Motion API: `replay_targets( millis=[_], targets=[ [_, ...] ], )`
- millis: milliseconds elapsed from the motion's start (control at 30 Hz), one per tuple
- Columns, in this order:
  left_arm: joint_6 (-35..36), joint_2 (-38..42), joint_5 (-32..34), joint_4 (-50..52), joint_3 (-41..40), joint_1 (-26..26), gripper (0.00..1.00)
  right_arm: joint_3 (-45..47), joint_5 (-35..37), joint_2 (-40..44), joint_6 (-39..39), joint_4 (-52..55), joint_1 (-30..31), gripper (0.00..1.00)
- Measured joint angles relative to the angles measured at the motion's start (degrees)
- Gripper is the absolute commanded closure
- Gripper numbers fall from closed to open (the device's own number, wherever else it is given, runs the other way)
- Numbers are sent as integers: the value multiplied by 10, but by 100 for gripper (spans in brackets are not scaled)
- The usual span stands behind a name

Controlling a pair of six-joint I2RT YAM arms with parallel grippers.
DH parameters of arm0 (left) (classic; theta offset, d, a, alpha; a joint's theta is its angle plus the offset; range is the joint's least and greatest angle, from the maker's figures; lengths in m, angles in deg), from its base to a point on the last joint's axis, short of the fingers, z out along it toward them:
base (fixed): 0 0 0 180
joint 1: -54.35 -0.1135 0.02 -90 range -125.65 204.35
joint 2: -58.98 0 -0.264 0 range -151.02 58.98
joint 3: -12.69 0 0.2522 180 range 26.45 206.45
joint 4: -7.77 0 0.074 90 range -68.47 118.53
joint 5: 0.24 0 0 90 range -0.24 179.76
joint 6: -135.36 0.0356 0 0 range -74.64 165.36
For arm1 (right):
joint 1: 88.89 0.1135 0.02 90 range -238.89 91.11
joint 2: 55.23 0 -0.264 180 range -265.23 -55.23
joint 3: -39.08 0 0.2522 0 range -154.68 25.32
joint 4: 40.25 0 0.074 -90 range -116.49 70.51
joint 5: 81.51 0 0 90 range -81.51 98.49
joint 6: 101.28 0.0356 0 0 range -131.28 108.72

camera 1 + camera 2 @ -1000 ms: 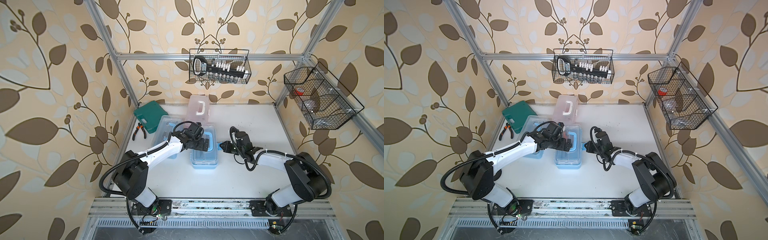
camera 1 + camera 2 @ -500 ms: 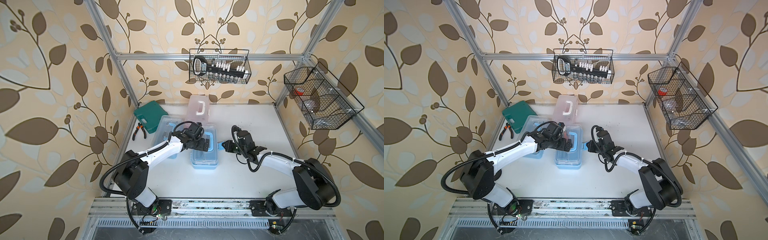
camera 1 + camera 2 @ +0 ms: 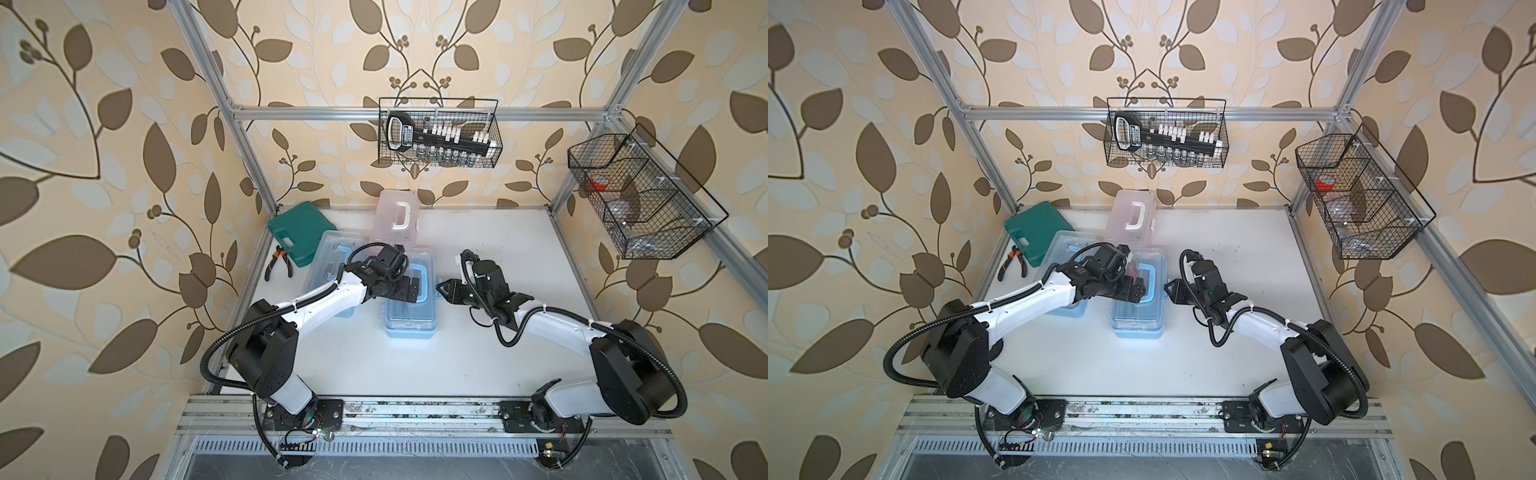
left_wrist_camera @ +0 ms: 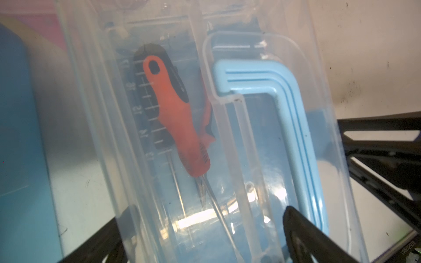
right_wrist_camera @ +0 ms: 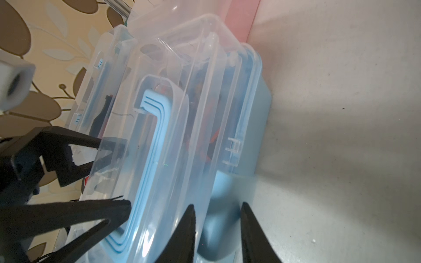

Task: Close toolboxes
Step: Fasten the toolbox latch on the toolbox.

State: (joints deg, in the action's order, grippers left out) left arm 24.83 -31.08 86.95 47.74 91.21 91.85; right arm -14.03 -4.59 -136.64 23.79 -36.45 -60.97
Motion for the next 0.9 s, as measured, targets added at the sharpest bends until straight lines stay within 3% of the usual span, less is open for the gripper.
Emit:
replay_targets(
  millis=[433,900],
  targets=[
    [0,0,-1,-1,0,0,1,4,-9,0,20,-31,-5,65],
    [0,0,0,-1,0,0,1,21,-45,-13,60,-89,-14,80]
  ],
)
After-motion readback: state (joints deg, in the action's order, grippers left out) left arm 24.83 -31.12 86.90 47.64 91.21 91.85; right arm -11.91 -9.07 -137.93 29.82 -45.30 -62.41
